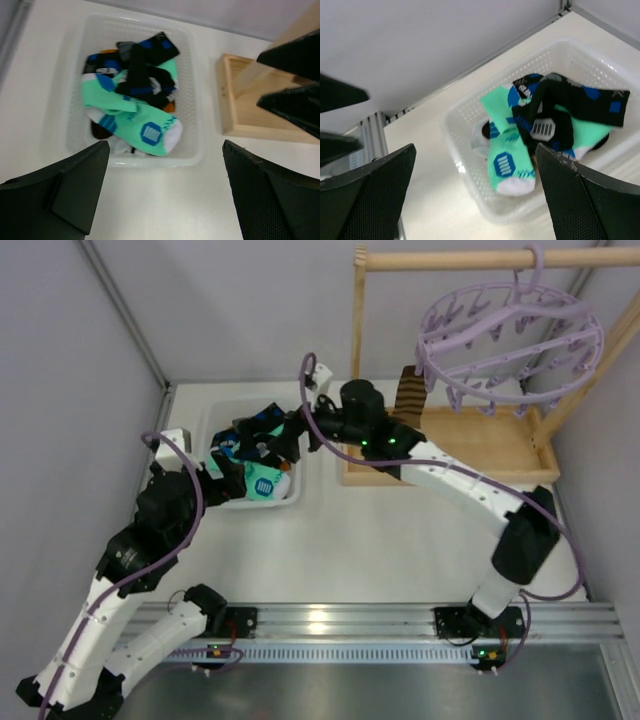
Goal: Remove the socks clipped to the hanger
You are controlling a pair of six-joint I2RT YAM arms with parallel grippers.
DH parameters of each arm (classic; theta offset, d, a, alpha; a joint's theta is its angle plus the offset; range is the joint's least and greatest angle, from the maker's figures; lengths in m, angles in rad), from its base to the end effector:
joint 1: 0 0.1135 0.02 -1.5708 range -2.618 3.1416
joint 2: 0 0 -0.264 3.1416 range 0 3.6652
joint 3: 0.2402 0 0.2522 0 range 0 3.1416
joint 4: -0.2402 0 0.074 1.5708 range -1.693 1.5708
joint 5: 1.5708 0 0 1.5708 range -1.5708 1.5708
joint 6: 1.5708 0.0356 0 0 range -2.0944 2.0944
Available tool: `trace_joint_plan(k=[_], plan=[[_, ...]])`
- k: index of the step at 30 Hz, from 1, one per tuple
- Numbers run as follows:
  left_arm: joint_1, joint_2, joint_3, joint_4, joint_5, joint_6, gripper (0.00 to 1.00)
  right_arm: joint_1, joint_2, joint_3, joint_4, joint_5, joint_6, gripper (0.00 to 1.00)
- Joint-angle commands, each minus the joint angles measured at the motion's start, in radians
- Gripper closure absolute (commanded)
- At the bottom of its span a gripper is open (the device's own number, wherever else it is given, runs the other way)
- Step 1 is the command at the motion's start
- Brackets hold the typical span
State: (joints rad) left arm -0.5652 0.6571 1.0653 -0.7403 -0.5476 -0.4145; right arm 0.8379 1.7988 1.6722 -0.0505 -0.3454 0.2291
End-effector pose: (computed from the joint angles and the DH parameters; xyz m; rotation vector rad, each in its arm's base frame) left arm 0.1034 -0.0436 0.3930 -0.2263 1.8420 -0.1594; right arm 0.2828 0.3322 0.3803 -0.8100 1.6797 1.0625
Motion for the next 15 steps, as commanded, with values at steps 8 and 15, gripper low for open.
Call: trace_joint_plan(k=[8, 15], plan=[[-0.004, 0.009, -0.286, 0.684, 0.757, -0.165, 0.02, 0.015, -0.834, -0.623, -0.098, 0.155, -0.033, 0.01], [-0.006, 0.195, -0.378, 1.044, 0.865, -0.147, 0.02, 0.015, -1.177, -0.678, -0.379, 0.337, -0.033, 0.01]])
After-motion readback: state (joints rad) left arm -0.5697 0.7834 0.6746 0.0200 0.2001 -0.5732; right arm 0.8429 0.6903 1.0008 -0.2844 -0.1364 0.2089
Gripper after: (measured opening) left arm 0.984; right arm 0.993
